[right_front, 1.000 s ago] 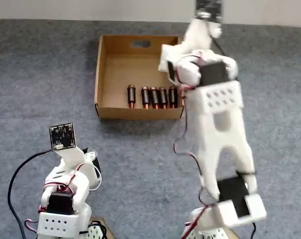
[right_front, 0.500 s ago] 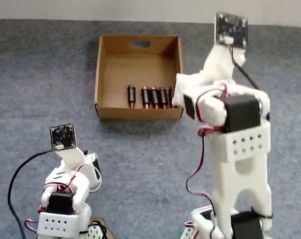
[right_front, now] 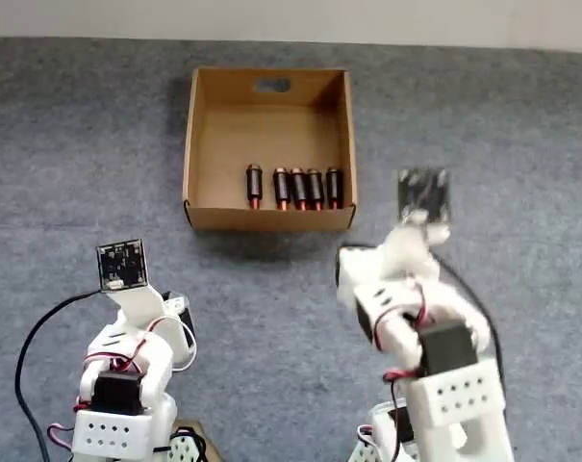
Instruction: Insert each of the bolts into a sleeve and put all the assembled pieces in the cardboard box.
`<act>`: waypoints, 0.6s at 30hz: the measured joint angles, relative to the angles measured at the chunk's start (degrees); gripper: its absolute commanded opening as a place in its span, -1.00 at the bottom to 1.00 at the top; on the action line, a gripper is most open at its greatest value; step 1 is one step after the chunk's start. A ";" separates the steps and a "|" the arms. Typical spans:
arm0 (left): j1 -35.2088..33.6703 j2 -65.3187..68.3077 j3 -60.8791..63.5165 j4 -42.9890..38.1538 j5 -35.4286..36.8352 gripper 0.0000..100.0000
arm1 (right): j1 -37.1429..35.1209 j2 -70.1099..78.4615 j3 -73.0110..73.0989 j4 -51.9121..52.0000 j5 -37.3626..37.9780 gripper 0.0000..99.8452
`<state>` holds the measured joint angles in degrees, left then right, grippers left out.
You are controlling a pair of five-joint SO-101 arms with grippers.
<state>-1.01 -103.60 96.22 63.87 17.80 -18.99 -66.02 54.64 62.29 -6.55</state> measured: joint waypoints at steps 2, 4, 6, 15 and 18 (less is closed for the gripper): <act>0.00 0.00 0.00 0.00 0.00 -0.98 | 0.00 -4.22 6.59 -0.88 2.20 -0.98; 0.00 0.00 0.00 0.00 0.00 -0.98 | 0.00 -7.74 11.34 -1.05 2.90 -0.98; 0.00 0.00 0.00 0.00 0.00 -0.98 | 0.00 -10.99 14.68 -1.05 3.08 -0.98; 0.00 0.00 0.00 0.00 0.00 -0.98 | 0.00 -23.12 32.26 -2.73 3.52 -0.98; 0.00 0.00 0.00 0.00 0.00 -0.98 | 0.00 -28.48 39.65 -5.36 3.52 -0.98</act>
<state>-1.01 -103.60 96.22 63.87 17.80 -18.99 -94.51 94.29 56.92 -3.03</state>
